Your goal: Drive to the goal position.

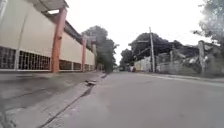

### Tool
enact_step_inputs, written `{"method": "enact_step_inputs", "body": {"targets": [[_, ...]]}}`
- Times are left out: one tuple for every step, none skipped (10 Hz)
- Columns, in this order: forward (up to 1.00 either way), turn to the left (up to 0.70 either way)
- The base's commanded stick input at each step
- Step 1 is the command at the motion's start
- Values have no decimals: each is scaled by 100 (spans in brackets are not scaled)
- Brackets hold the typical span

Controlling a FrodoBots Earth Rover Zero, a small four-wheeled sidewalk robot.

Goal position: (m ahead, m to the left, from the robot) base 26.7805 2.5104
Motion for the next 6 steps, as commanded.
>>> {"method": "enact_step_inputs", "body": {"targets": [[70, 0], [70, 0], [70, 0], [70, 0], [70, 0], [70, 0]]}}
